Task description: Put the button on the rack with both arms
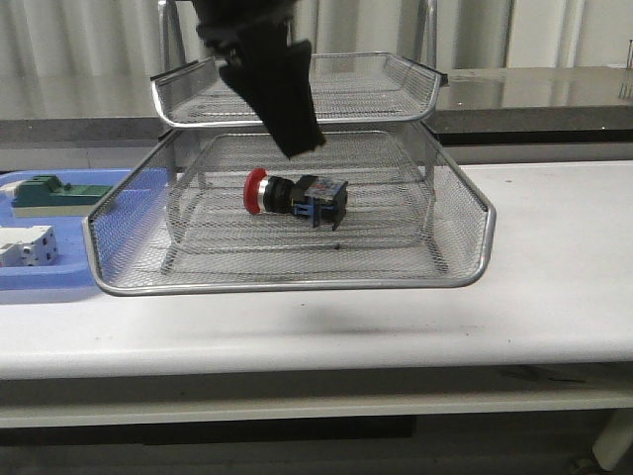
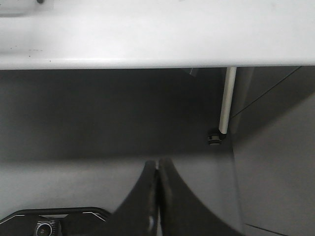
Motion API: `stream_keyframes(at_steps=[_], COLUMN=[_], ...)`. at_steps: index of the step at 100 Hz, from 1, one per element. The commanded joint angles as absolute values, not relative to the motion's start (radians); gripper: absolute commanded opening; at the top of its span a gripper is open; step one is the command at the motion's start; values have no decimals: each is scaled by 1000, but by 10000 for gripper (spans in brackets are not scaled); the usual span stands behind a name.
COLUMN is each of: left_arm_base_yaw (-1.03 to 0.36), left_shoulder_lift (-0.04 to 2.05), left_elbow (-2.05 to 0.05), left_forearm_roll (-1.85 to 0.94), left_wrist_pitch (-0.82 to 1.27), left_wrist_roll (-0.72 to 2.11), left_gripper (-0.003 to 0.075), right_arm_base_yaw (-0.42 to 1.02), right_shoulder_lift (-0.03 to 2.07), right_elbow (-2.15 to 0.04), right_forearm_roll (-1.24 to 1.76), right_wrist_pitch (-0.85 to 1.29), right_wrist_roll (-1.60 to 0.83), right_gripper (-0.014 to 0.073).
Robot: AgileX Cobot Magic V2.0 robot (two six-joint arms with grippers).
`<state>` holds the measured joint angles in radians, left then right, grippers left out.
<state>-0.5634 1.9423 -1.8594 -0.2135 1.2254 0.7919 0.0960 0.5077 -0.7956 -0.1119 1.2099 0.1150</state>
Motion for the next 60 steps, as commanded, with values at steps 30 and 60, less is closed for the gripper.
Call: stream_keyframes(at_steps=[30,60], left_arm_base_yaw=[-363,-157], left_shoulder_lift=[1681,1427], left_elbow=[-1891,-1628], left_forearm_roll=[-220,-218], left_wrist_pitch=[1266,1255], left_wrist_roll=[547,527], left_gripper=[564,564], right_arm_base_yaw=[94,94], right_shoulder_lift=[513,513], right_elbow=[-829,-829], right_forearm_roll=[-134,-134], right_wrist_pitch=[1166,1166], right_wrist_roll=[113,113], right_gripper=[-67,-67])
